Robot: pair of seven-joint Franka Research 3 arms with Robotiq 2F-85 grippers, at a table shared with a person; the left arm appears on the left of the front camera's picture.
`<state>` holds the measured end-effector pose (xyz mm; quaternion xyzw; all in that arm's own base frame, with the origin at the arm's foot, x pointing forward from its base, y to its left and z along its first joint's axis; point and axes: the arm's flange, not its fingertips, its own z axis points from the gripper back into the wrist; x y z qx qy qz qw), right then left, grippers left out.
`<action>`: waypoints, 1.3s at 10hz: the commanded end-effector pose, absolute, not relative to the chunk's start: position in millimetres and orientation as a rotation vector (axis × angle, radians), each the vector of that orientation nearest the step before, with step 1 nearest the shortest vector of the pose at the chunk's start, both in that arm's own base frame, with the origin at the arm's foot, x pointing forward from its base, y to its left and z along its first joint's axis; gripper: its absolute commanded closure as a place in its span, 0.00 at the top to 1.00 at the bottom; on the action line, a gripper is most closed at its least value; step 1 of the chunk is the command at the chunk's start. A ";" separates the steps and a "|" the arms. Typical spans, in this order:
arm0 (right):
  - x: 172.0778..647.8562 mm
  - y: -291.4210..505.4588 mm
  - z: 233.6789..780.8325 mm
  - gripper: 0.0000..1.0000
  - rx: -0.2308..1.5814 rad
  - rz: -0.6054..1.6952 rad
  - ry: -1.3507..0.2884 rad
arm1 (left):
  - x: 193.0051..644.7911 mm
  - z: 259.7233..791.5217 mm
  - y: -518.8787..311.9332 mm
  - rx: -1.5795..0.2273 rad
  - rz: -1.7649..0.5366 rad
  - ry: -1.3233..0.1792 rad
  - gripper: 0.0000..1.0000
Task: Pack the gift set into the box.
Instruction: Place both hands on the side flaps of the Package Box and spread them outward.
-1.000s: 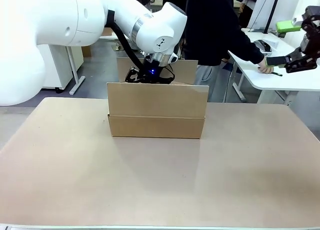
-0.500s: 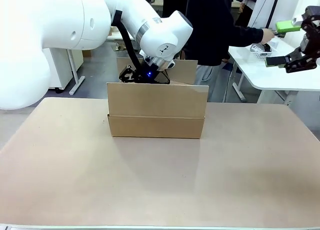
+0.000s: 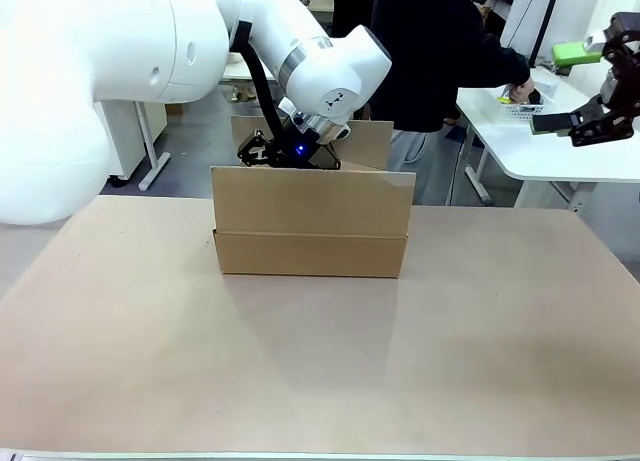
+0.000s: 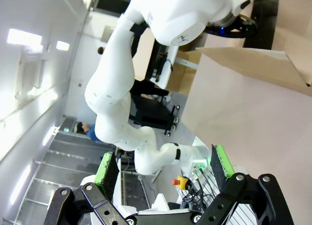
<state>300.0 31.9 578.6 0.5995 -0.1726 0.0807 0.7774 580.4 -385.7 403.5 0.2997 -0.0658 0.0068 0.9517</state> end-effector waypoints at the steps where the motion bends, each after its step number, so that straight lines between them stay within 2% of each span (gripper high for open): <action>1: 302.7 34.0 579.4 1.00 1.319 0.199 -0.398 | 570.1 425.0 -385.8 0.652 0.002 -0.150 1.00; 8: 302.7 34.0 579.4 1.00 1.319 0.199 -0.398 | 565.9 477.8 -343.7 0.708 0.009 -0.209 1.00; 13: 302.7 34.0 579.4 1.00 1.319 0.199 -0.398 | 569.6 491.4 -299.6 0.592 0.028 -0.154 1.00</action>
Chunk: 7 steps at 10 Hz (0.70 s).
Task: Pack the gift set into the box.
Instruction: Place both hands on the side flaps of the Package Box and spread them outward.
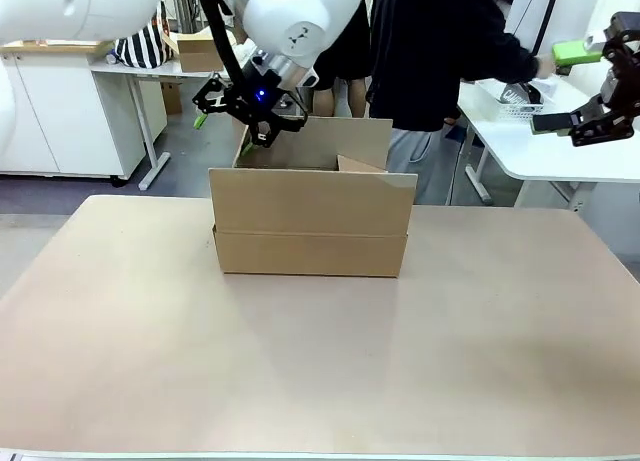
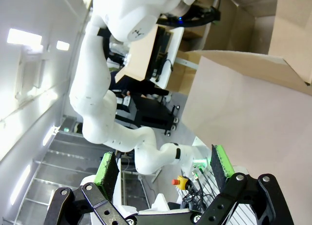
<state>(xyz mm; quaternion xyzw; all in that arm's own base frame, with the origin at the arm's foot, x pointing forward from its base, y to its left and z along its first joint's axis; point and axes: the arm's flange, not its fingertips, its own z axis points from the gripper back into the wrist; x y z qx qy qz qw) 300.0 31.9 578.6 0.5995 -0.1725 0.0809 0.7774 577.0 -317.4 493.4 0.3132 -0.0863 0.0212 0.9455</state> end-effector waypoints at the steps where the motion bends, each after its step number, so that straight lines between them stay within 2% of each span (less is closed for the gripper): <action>1: 302.7 34.0 579.4 1.00 1.319 0.199 -0.398 | 571.1 493.5 -285.4 0.551 0.033 -0.141 1.00; 3: 302.7 34.0 579.4 1.00 1.319 0.199 -0.398 | 577.5 494.3 -254.2 0.460 0.057 -0.120 1.00; 7: 302.7 34.0 579.4 1.00 1.319 0.199 -0.398 | 586.6 478.3 -194.9 0.161 -0.035 -0.040 1.00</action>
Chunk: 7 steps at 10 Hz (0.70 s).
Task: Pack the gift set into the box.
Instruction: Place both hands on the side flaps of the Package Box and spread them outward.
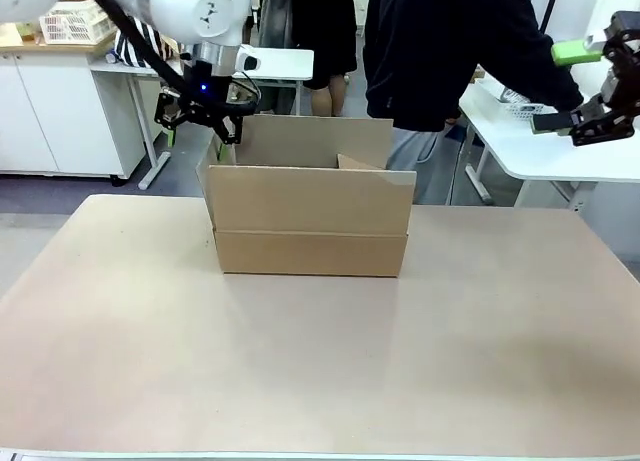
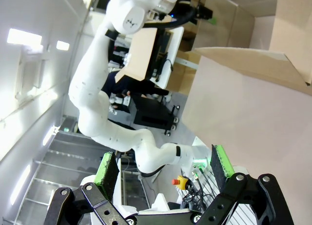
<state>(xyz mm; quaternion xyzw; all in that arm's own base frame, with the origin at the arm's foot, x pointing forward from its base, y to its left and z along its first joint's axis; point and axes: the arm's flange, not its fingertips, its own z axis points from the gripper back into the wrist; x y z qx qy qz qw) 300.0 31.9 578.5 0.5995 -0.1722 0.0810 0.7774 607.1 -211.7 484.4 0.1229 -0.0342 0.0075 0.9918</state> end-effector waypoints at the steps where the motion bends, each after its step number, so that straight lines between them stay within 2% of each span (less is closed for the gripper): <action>1: 302.7 34.0 579.4 1.00 1.319 0.199 -0.398 | 584.8 476.1 -176.8 0.049 -0.057 -0.019 1.00; 7: 302.7 34.0 579.4 1.00 1.319 0.199 -0.398 | 577.8 432.4 -105.1 -0.408 -0.134 0.041 1.00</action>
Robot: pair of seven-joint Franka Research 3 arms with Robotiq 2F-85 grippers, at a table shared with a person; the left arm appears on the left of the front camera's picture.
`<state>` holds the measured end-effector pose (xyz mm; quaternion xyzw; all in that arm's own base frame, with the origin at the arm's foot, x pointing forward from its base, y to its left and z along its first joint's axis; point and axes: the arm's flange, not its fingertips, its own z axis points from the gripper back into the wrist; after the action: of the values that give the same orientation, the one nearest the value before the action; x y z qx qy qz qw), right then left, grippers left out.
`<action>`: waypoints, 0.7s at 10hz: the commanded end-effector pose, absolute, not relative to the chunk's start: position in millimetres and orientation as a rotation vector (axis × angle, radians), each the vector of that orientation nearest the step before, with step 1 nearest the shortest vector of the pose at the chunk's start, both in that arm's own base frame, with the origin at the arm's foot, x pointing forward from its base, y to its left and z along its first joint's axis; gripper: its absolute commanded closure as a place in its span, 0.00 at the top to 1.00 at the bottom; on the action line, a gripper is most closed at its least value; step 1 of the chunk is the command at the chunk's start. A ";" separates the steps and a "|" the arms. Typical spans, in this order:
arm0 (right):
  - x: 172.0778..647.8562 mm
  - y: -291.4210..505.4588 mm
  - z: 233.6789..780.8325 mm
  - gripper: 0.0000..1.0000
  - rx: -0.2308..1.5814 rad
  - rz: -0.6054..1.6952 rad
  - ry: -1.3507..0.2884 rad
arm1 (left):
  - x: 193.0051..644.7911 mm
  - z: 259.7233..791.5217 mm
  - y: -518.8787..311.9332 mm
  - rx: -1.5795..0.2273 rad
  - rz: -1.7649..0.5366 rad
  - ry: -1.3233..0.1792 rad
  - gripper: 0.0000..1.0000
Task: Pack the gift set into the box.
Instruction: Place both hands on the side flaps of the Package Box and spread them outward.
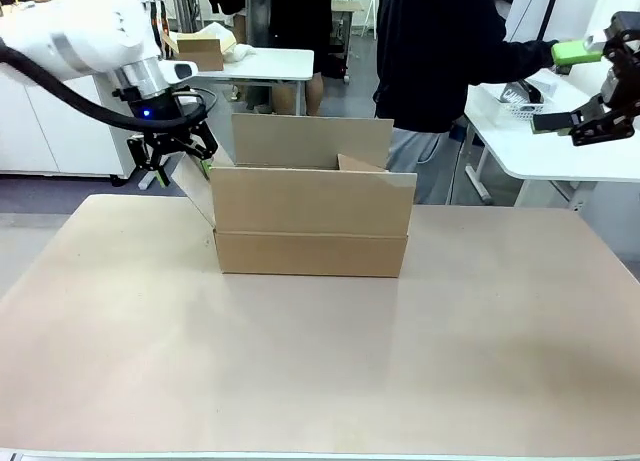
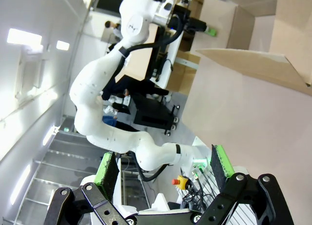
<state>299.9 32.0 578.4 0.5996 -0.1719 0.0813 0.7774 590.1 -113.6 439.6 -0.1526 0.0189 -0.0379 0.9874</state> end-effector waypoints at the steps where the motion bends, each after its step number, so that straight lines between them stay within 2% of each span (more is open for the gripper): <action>1: 302.7 34.0 579.4 1.00 1.319 0.199 -0.398 | 578.2 425.2 -96.5 -0.528 -0.203 0.039 1.00; 2: 302.7 34.0 579.4 1.00 1.319 0.199 -0.398 | 579.6 418.5 -88.1 -0.615 -0.228 0.061 1.00; 3: 302.7 34.0 579.4 1.00 1.319 0.199 -0.398 | 589.5 434.2 -105.4 -0.406 -0.121 0.030 1.00; 6: 299.9 32.0 578.5 1.00 1.297 0.176 -0.372 | 589.5 434.2 -105.4 -0.406 -0.121 0.030 1.00; 7: 316.1 63.1 614.0 1.00 1.067 0.255 -0.478 | 589.5 434.2 -105.4 -0.406 -0.121 0.030 1.00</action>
<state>302.8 40.3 588.0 0.5748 -0.1873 0.0959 0.7908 590.0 -105.6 432.9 -0.2107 0.0156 -0.0660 0.9752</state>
